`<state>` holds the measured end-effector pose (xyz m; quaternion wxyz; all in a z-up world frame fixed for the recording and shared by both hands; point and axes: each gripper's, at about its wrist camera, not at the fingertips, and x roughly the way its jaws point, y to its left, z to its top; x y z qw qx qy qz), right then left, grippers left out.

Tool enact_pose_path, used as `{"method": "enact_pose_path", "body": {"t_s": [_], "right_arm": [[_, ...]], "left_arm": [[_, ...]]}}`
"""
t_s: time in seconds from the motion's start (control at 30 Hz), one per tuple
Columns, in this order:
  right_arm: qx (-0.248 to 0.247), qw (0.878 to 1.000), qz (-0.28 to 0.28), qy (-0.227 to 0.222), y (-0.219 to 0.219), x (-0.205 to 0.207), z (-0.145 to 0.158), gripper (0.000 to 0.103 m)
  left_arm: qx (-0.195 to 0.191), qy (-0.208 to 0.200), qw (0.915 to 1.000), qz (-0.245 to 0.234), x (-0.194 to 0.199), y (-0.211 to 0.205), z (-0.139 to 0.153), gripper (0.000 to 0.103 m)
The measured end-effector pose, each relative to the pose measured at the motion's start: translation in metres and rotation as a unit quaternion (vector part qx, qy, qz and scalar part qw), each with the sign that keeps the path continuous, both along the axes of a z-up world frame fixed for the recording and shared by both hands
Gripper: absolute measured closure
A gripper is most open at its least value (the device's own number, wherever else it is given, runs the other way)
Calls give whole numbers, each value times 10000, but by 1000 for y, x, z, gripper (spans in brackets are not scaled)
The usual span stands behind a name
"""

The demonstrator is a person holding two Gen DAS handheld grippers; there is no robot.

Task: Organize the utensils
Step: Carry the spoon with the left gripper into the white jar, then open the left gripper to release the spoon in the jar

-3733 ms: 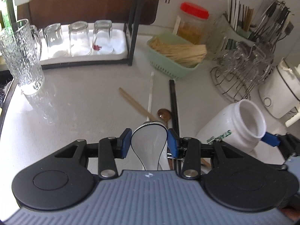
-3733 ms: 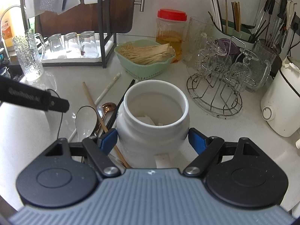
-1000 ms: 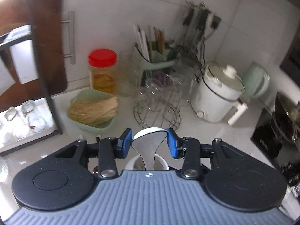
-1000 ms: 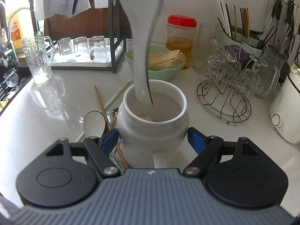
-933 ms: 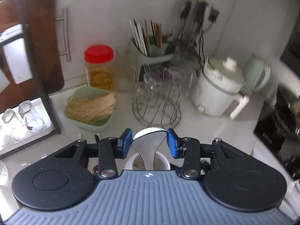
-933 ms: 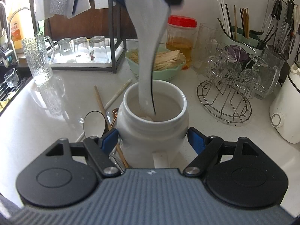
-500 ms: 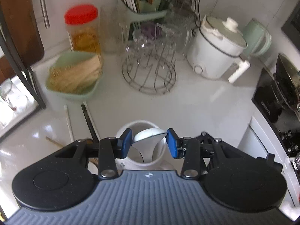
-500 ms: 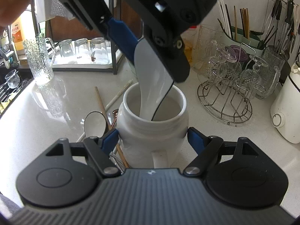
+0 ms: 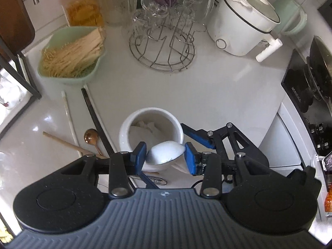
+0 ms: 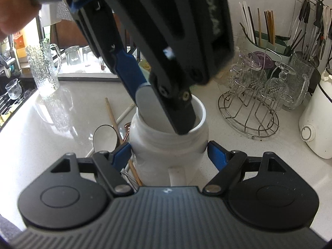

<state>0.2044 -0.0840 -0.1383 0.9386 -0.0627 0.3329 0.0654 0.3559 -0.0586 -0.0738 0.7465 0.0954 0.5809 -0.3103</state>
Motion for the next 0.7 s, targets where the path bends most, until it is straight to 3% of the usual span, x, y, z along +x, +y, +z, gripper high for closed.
{"method": "enact_pose_path", "body": {"t_s": [0.27, 0.7], "right_arm": [[12, 10000, 42, -47, -1, -1, -1, 20], [26, 9999, 150, -23, -5, -1, 1, 20]], "left_arm": [[61, 139, 9998, 99, 3, -5, -6, 57], [26, -259, 9991, 335, -1, 3, 13, 51]]}}
